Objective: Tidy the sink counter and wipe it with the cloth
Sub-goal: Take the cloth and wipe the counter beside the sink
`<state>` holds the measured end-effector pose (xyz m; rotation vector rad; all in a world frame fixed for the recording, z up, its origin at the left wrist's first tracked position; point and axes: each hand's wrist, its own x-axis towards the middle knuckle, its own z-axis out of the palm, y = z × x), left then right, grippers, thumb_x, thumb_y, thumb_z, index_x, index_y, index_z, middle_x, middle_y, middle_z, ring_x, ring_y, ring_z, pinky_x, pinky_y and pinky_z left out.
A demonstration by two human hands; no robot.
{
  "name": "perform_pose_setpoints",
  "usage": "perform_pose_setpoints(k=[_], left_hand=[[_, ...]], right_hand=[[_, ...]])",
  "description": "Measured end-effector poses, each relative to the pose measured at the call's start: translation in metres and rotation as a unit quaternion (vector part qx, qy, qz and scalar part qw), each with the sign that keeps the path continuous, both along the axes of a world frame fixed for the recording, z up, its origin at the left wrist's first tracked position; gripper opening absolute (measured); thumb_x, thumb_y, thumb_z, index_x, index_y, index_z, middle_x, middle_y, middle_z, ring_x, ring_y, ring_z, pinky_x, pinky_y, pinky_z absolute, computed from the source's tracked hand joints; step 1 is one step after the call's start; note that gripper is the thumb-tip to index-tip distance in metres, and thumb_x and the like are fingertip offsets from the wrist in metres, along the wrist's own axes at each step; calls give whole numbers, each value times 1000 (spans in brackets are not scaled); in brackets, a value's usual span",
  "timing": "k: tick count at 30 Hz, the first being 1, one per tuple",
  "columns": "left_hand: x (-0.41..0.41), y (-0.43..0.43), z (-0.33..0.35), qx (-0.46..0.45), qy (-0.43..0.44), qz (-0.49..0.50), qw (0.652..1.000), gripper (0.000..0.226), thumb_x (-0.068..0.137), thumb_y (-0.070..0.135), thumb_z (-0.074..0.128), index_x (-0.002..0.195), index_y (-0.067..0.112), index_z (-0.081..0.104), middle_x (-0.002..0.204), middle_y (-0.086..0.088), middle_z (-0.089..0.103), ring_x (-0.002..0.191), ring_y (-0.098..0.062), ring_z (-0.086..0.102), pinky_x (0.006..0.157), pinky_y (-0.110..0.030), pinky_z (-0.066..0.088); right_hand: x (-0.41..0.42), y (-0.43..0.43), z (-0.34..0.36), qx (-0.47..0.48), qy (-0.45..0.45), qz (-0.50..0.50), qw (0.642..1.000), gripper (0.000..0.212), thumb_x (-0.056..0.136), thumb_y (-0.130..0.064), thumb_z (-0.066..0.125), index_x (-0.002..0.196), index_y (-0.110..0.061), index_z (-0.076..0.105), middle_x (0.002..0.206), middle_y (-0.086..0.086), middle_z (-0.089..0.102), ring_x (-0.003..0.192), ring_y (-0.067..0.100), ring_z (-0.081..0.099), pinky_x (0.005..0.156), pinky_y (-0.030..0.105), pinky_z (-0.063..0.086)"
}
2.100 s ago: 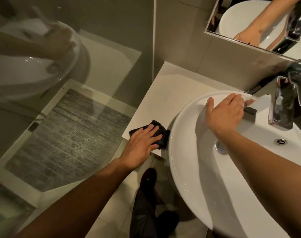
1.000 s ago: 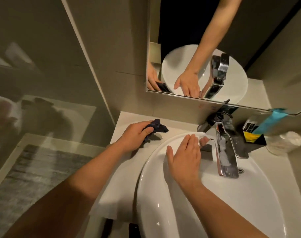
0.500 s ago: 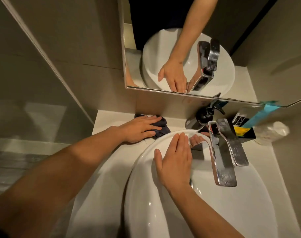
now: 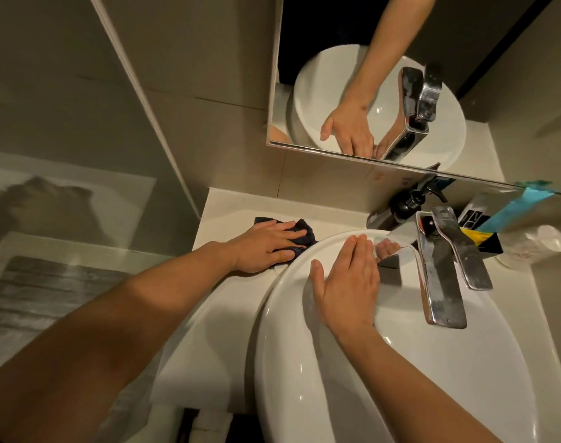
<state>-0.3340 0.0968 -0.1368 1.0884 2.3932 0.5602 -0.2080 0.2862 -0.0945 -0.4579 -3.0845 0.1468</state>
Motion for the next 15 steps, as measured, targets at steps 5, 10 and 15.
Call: perform_pose_setpoints(k=[5, 10, 15], left_hand=[[37, -20, 0, -2, 0, 44, 999, 47, 106, 46, 31, 151, 34, 41, 164, 16, 21, 154, -7, 5, 123, -35, 2], [82, -43, -6, 11, 5, 107, 994, 49, 106, 48, 31, 152, 34, 39, 160, 24, 15, 150, 1, 1, 125, -36, 4], [131, -56, -8, 29, 17, 171, 985, 55, 103, 52, 30, 154, 32, 36, 162, 18, 23, 154, -7, 9, 125, -42, 13]], right_hand=[[2, 0, 0, -3, 3, 7, 1000, 88, 97, -62, 23, 159, 0, 16, 166, 22, 19, 155, 34, 15, 125, 45, 15], [4, 1, 2, -16, 6, 18, 1000, 86, 99, -60, 27, 158, 1, 15, 166, 23, 18, 155, 35, 13, 125, 44, 10], [6, 4, 3, -44, 20, 33, 998, 85, 100, -57, 32, 157, 5, 18, 164, 26, 20, 154, 38, 15, 125, 47, 13]])
